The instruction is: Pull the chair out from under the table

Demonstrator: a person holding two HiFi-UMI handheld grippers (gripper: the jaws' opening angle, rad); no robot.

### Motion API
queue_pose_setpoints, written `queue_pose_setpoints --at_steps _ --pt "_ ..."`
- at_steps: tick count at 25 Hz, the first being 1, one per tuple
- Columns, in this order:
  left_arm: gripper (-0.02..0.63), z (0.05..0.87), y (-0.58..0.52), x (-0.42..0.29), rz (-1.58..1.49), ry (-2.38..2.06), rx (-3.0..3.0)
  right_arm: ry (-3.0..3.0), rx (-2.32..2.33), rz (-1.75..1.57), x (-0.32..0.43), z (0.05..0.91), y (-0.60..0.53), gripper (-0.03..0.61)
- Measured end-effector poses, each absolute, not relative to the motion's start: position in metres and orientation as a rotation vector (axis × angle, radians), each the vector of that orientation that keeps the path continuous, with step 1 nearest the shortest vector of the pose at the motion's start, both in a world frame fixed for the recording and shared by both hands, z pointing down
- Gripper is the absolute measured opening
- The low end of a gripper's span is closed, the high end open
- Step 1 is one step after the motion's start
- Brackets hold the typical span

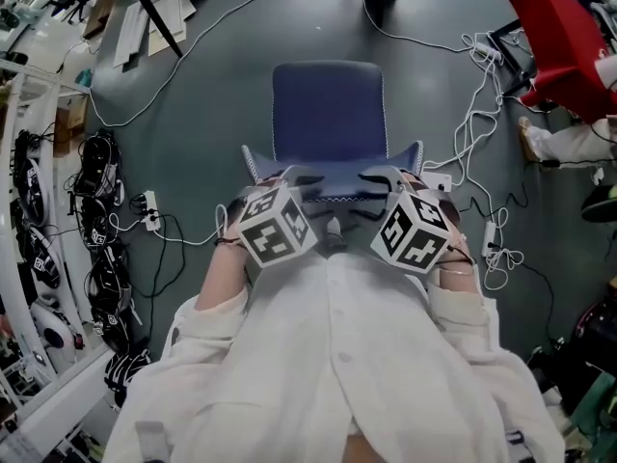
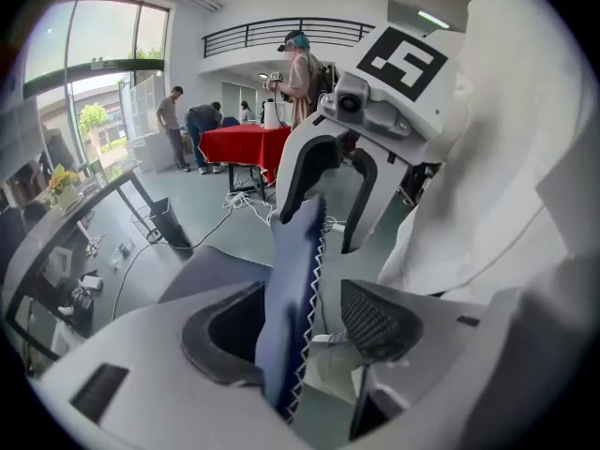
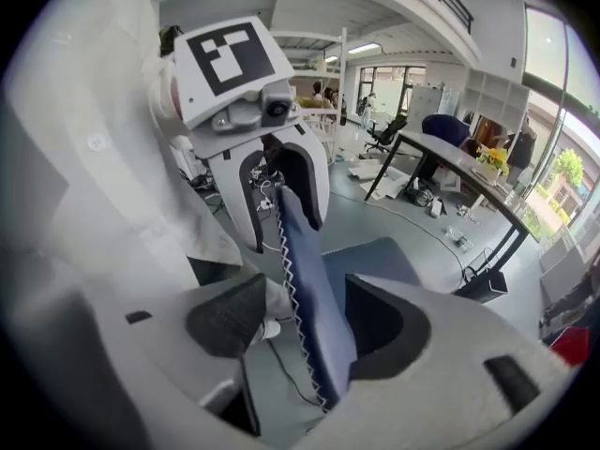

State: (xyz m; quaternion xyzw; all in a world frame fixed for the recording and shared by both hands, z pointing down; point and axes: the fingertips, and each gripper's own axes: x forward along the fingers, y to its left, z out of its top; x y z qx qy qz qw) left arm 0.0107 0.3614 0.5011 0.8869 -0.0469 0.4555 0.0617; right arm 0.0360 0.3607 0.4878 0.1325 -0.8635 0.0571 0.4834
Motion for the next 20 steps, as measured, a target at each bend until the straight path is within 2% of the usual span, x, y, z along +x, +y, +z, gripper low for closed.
queue_pose_setpoints --at_steps 4,9,14,17,20 --pt "0.259 0.465 0.369 0.015 1.307 -0.135 2.788 -2.276 0.360 0.195 0.026 0.450 0.372 0.225" --pt "0.243 0.407 0.357 0.024 0.879 -0.311 2.898 -2.487 0.504 0.241 0.026 0.393 0.360 0.219" --pt "0.189 0.352 0.338 0.019 0.408 -0.492 2.874 -2.714 0.625 0.387 0.035 0.342 0.342 0.165" --pt "0.135 0.340 0.330 0.008 0.312 -0.576 2.846 -2.756 0.728 0.426 0.041 0.328 0.333 0.117" --pt "0.110 0.329 0.333 0.004 0.187 -0.549 2.796 -2.733 0.810 0.382 0.046 0.328 0.327 0.061"
